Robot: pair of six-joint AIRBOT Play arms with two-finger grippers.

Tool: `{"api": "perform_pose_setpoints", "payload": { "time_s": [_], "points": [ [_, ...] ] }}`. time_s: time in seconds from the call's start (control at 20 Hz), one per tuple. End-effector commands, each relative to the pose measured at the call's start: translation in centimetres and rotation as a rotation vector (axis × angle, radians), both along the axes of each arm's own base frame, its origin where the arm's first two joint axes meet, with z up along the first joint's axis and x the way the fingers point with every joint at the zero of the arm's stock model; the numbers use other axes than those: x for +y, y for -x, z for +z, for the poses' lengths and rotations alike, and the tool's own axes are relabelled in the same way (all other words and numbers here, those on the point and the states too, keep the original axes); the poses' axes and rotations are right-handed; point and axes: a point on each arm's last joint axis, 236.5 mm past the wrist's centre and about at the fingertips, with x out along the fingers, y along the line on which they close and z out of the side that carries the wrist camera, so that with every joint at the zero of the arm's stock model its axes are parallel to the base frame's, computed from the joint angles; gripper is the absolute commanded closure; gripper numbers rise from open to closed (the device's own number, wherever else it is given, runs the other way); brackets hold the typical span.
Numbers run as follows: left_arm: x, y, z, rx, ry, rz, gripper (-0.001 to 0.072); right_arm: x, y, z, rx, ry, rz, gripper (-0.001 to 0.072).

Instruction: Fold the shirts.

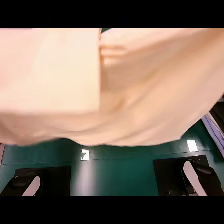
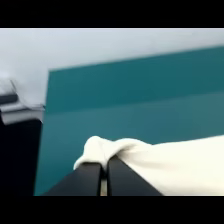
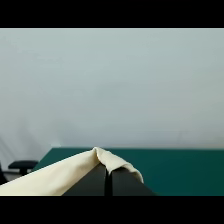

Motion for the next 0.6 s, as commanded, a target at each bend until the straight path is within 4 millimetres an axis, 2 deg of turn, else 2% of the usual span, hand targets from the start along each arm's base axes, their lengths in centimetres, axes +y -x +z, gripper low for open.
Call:
{"api": "perform_pose_setpoints", "payload": {
  "time_s": [0.0, 0.1, 0.15, 0.25, 0.35, 0.45, 0.55],
  "points": [
    [-2.7, -9.2, -9.9, 0.271, 0.101, -0.104, 0.0684, -0.1, -7.3, -10.6, 0.396, -0.087, 0.166, 0.0693],
    [-3.7, -14.1, -17.7, 0.434, 0.149, -0.134, 0.0684, 0.5, -11.5, -16.7, 0.559, -0.148, 0.235, 0.0693],
    [-4.0, -15.5, -21.7, 0.531, 0.176, -0.141, 0.0684, 0.8, -13.2, -19.9, 0.636, -0.172, 0.261, 0.0693],
    [-4.9, -17.2, -29.3, 0.717, 0.231, -0.157, 0.0683, 2.1, -15.6, -25.8, 0.775, -0.201, 0.307, 0.0693],
    [-5.3, -18.7, -34.3, 0.802, 0.262, -0.157, 0.0683, 2.5, -17.5, -31.3, 0.878, -0.185, 0.291, 0.0693],
    [-5.0, -20.5, -37.6, 0.831, 0.271, -0.134, 0.0682, 2.8, -18.9, -35.0, 0.929, -0.184, 0.282, 0.0692],
    [-4.8, -21.6, -39.9, 0.852, 0.282, -0.117, 0.0681, 2.5, -19.9, -38.0, 0.969, -0.211, 0.27, 0.0692]
  ]
}}
